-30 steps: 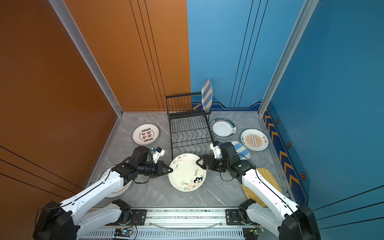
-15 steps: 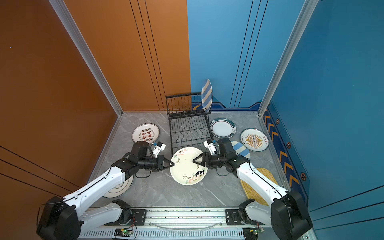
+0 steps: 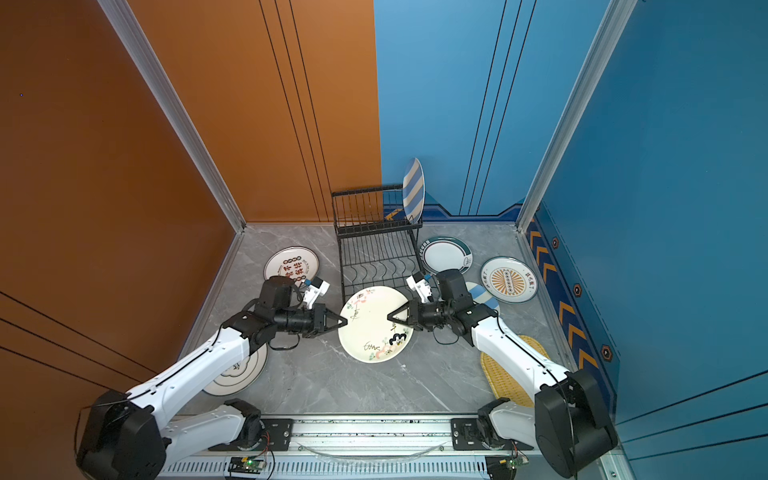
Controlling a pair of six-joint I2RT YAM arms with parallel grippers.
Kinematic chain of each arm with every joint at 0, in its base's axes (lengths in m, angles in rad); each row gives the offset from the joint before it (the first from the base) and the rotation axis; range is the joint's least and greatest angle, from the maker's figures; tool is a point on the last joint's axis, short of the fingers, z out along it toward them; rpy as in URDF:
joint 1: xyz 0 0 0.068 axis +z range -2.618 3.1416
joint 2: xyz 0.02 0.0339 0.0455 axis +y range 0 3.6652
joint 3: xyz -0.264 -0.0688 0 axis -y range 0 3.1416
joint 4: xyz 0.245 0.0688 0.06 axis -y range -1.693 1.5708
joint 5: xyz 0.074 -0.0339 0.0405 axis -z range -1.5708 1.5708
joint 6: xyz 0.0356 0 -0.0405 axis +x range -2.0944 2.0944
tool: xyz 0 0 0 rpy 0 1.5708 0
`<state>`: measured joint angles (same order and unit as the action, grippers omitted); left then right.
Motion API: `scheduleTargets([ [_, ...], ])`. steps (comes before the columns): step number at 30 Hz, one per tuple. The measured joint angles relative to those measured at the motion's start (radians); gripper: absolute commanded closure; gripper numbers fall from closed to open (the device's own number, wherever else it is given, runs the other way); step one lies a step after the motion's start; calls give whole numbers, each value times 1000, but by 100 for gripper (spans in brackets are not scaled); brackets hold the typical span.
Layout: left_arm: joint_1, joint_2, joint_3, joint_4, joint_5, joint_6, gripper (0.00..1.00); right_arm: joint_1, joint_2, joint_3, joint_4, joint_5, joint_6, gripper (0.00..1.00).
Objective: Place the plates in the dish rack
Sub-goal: 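Lift the floral plate upright with the right gripper while the left gripper releases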
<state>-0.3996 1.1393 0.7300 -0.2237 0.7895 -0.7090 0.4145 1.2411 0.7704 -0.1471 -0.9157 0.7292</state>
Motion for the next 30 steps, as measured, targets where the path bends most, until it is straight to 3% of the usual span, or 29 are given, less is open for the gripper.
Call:
scheduleTargets([
  [3,13,0,38,-33,-5,32,24,-6,0,24,-42,34,-15,100],
  [10,78,-1,92,-153,-132,102,9,-14,-4,171,-222,224,-98,100],
  [16,99,18,127,-207,-254,122,0,10,-26,338,-353,444,-173,100],
  [23,98,63,141,-220,-320,129,2,47,1,584,-456,655,-260,100],
  [30,82,79,148,-222,-357,130,2,59,123,789,-488,822,-355,100],
])
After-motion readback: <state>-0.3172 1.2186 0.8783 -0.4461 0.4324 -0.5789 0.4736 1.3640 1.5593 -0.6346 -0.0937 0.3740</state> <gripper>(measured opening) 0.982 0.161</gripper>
